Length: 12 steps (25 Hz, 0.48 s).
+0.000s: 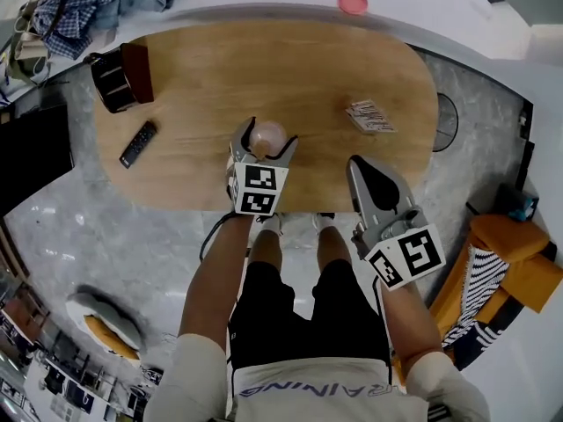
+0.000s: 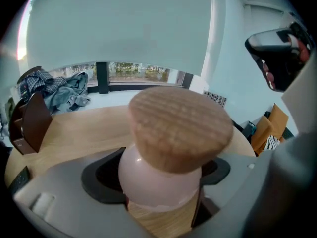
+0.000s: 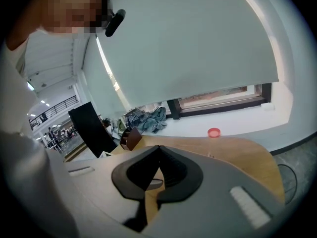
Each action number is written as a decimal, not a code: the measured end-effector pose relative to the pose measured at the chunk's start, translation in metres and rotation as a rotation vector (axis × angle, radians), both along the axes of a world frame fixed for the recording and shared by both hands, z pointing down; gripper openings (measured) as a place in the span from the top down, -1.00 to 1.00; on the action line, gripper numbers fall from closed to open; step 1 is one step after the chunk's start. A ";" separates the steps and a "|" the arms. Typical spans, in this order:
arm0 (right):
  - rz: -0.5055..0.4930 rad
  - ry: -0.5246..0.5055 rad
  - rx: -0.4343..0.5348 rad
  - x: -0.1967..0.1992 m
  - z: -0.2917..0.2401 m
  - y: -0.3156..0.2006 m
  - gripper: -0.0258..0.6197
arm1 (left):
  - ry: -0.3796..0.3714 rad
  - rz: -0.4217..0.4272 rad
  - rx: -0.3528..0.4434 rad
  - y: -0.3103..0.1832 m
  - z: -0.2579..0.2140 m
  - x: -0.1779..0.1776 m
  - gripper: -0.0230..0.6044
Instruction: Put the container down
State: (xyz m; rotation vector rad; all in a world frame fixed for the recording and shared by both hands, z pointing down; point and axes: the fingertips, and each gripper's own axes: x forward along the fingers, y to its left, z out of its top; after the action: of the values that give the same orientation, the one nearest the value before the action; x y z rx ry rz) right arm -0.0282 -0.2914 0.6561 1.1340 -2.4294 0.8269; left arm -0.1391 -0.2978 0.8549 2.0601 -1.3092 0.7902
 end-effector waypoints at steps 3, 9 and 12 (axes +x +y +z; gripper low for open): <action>0.017 -0.026 -0.033 0.001 0.017 0.006 0.87 | -0.020 0.017 -0.023 0.001 0.021 0.006 -0.38; 0.052 -0.054 -0.081 0.009 0.044 0.014 0.87 | -0.063 0.076 -0.024 -0.006 0.040 0.022 -0.38; 0.063 -0.051 -0.097 0.013 0.053 0.017 0.87 | -0.065 0.098 -0.023 -0.004 0.044 0.027 -0.38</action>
State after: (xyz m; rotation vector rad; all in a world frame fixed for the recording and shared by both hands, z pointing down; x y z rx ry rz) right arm -0.0153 -0.2741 0.7095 1.1720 -2.3763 0.9940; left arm -0.1119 -0.3014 0.8984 2.1095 -1.2359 0.9179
